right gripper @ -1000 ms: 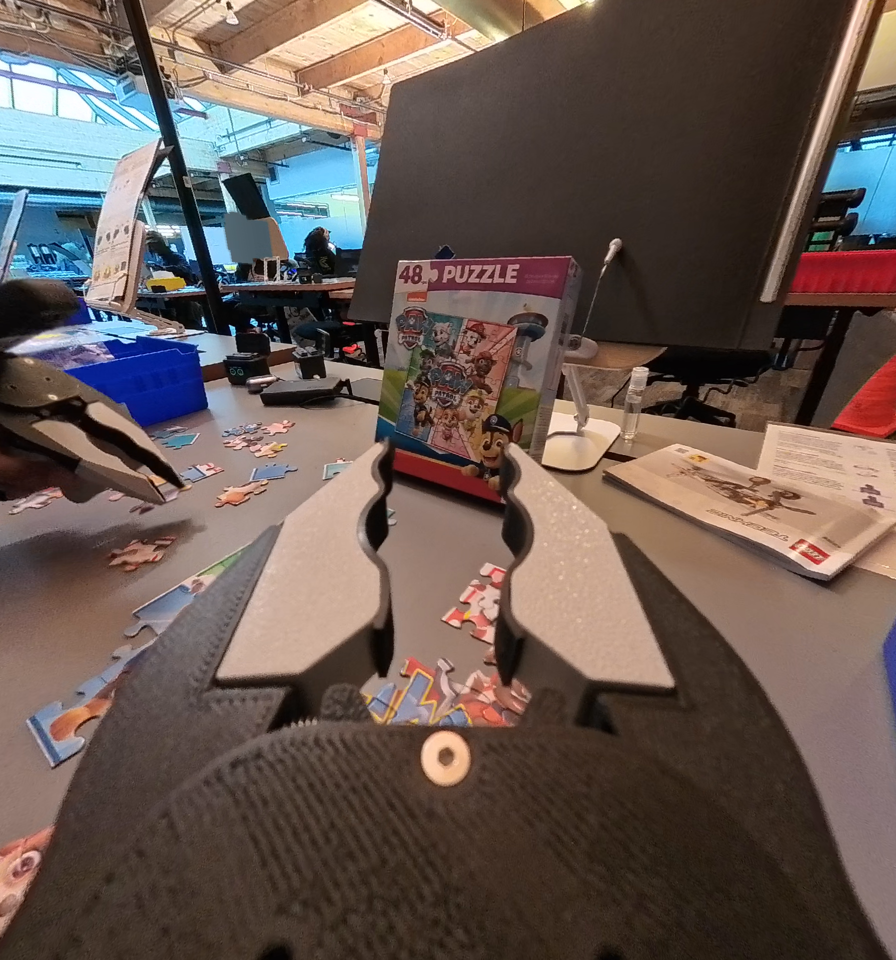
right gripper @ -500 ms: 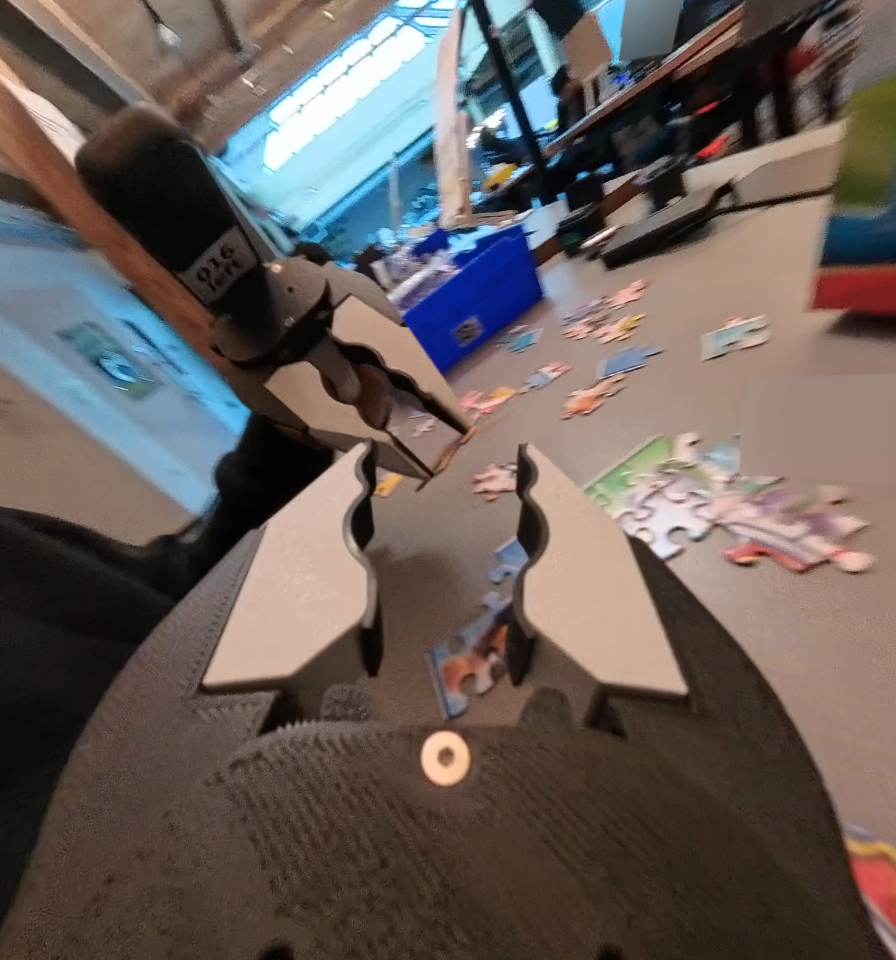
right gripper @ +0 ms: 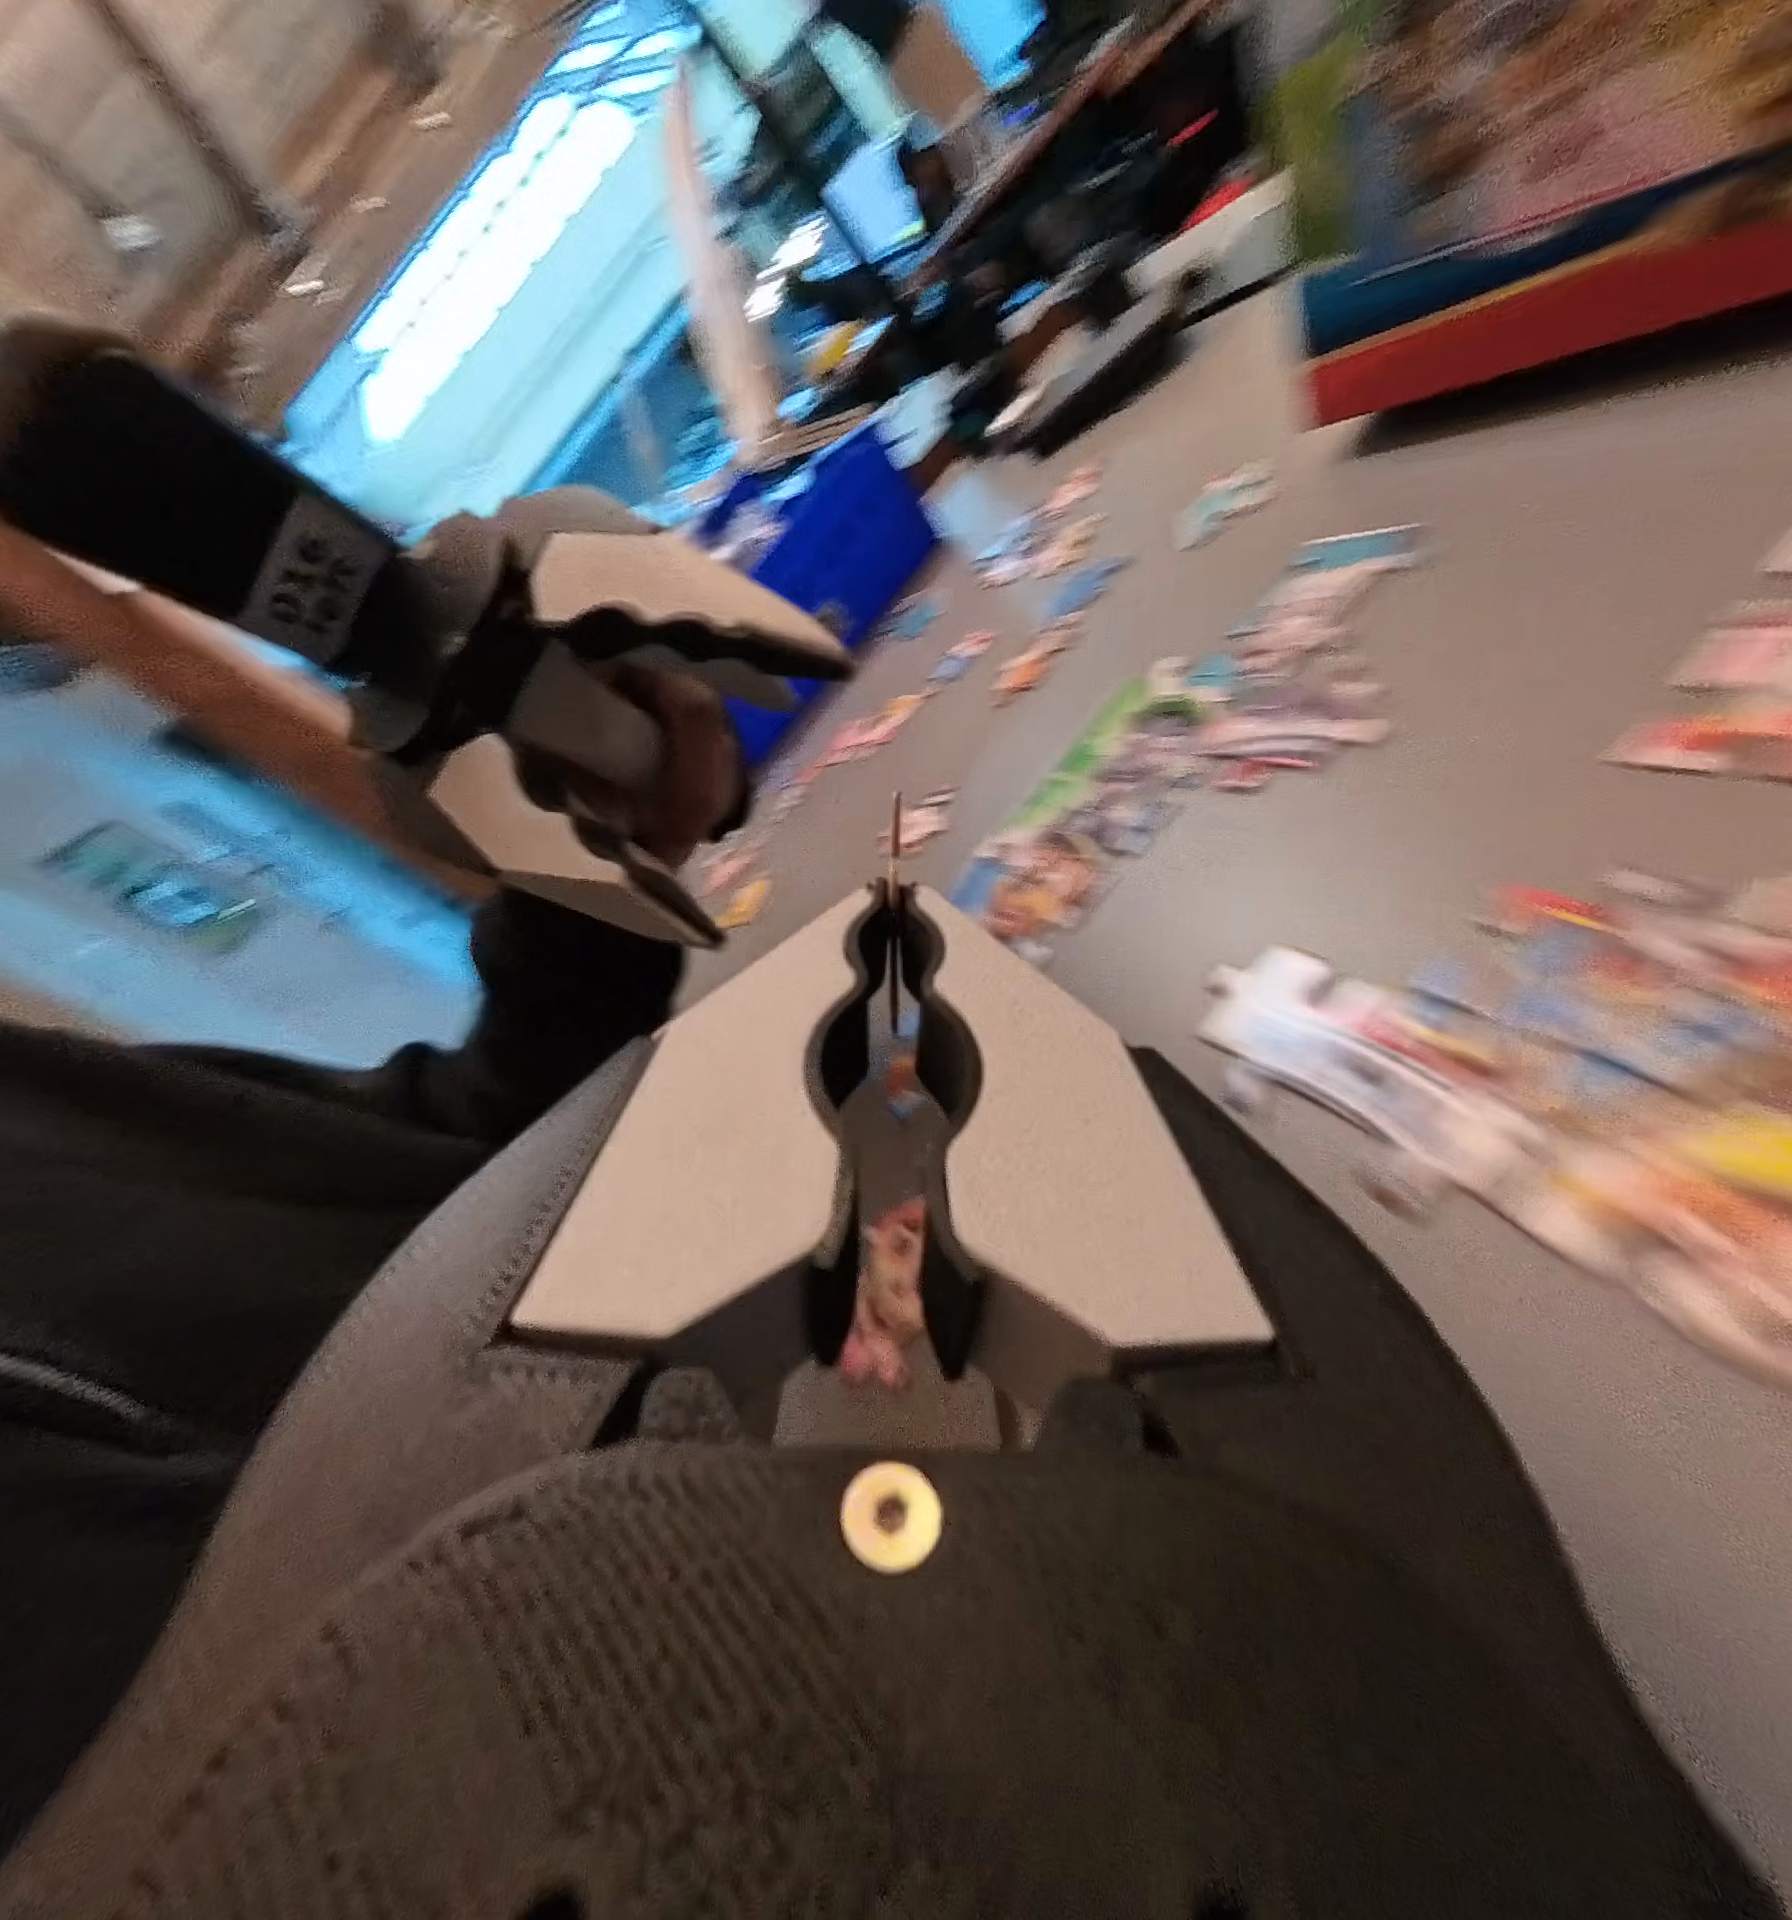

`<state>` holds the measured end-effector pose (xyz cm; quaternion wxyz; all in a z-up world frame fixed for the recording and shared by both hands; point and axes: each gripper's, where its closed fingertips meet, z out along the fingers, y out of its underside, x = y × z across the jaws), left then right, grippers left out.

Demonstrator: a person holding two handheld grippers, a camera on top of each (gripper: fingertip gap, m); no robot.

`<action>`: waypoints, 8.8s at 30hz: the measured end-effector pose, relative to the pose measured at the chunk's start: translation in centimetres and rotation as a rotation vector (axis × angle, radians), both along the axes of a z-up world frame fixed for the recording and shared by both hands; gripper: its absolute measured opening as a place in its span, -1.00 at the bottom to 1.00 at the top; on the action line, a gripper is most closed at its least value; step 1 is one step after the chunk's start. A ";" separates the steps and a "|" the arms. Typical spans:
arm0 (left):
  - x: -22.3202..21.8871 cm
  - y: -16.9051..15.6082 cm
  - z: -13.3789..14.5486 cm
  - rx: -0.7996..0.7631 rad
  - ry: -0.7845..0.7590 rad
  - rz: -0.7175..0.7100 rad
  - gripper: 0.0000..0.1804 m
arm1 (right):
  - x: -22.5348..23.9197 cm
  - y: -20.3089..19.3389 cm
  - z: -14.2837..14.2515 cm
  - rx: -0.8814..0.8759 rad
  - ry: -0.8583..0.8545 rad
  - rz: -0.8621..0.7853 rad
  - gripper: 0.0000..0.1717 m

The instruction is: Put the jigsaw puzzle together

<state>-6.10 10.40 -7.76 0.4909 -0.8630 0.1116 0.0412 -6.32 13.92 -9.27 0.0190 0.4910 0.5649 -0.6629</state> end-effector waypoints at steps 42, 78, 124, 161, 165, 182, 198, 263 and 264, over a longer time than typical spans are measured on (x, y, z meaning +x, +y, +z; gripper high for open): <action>4.1 7.5 1.5 0.273 -1.235 -0.195 -0.84 | 4.9 6.1 3.6 -0.315 0.274 -0.432 -1.00; 2.1 6.9 0.4 0.257 -1.209 -0.120 -1.00 | 6.3 7.8 1.7 0.747 0.438 -0.488 -0.69; 2.2 8.0 -6.0 -0.029 -0.666 0.098 -0.92 | 4.4 12.3 -9.9 1.036 -0.391 -0.432 -0.88; -1.3 7.3 -7.1 -0.038 -0.522 0.260 -0.86 | 2.0 14.7 -9.0 0.994 -0.310 -0.493 -1.00; -3.0 6.6 -7.9 -0.070 -0.477 0.343 -0.82 | 2.8 15.7 -9.5 0.924 -0.336 -0.512 -0.99; -2.4 6.3 -11.0 -0.227 -0.475 0.358 -0.79 | 3.5 14.3 -9.9 0.890 -0.349 -0.475 -0.96; -2.8 6.2 -11.3 -0.231 -0.437 0.387 -0.91 | 3.7 13.8 -10.0 0.831 -0.364 -0.470 -1.00; -2.8 6.2 -11.3 -0.231 -0.447 0.381 -0.93 | 7.7 12.1 -9.0 0.878 -0.341 -0.369 -0.64; -2.8 6.2 -11.3 -0.231 -0.448 0.381 -0.92 | 7.5 12.3 -8.8 0.868 -0.327 -0.383 -0.63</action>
